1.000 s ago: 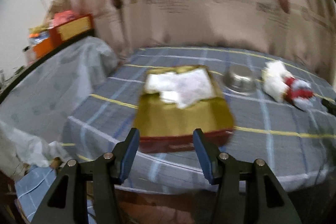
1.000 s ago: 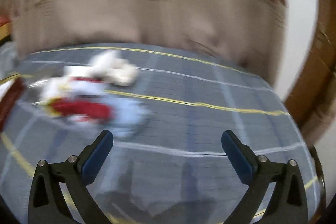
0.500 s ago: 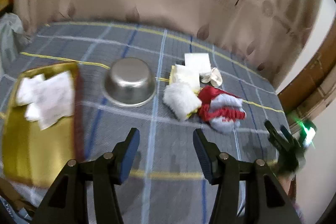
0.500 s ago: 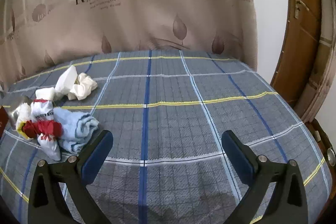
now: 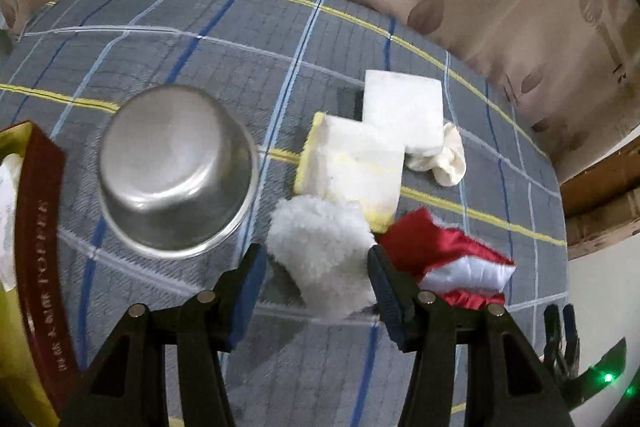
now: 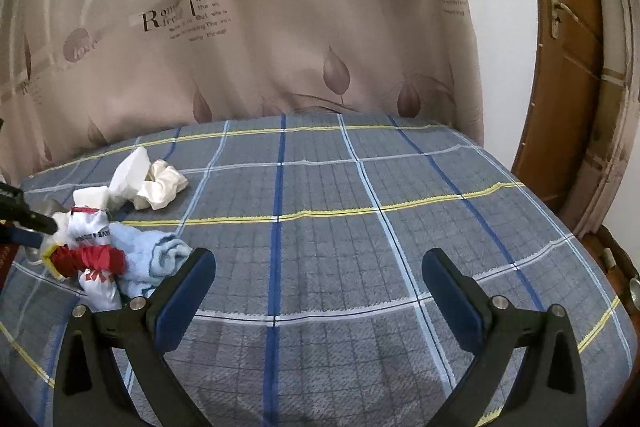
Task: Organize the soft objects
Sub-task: 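Grasp the white fluffy cloth beside the steel bowl with the left gripper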
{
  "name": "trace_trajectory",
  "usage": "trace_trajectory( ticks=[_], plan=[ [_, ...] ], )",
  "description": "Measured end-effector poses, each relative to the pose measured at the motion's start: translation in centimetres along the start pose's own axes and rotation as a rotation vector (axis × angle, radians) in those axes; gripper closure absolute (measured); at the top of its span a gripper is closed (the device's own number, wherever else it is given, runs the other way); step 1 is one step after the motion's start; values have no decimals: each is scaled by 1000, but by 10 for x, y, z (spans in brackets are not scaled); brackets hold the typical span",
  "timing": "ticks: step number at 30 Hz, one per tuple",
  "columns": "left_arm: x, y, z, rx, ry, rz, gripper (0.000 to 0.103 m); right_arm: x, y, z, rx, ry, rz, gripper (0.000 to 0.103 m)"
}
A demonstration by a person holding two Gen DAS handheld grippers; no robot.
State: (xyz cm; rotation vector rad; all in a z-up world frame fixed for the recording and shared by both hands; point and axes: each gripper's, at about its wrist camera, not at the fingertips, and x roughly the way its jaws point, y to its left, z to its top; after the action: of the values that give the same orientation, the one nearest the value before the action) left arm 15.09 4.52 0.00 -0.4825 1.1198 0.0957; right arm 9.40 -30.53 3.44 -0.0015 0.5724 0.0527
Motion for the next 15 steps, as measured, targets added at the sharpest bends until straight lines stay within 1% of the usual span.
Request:
trace_trajectory(
  ticks=[5,7,9,10,12,13,14,15],
  plan=[
    [12,-2,8,-48,5,-36,49,-3,0,0,0,-10,11,0],
    [22,-6,12,-42,30,-14,49,-3,-1,0,1,-15,13,0],
    [31,-10,12,-24,48,30,49,-4,-1,0,4,-21,16,0],
    [33,-11,12,-23,45,41,49,-5,-2,0,6,-26,18,0],
    [31,-9,10,-37,18,37,50,-5,-3,1,13,-31,17,0],
    [30,-6,8,-52,4,31,67,-5,-4,1,18,-31,15,0],
    [29,-3,7,-70,-4,30,73,-5,-5,1,22,-30,14,0],
    [28,1,5,-90,-16,35,76,-5,-6,1,26,-29,15,0]
  ],
)
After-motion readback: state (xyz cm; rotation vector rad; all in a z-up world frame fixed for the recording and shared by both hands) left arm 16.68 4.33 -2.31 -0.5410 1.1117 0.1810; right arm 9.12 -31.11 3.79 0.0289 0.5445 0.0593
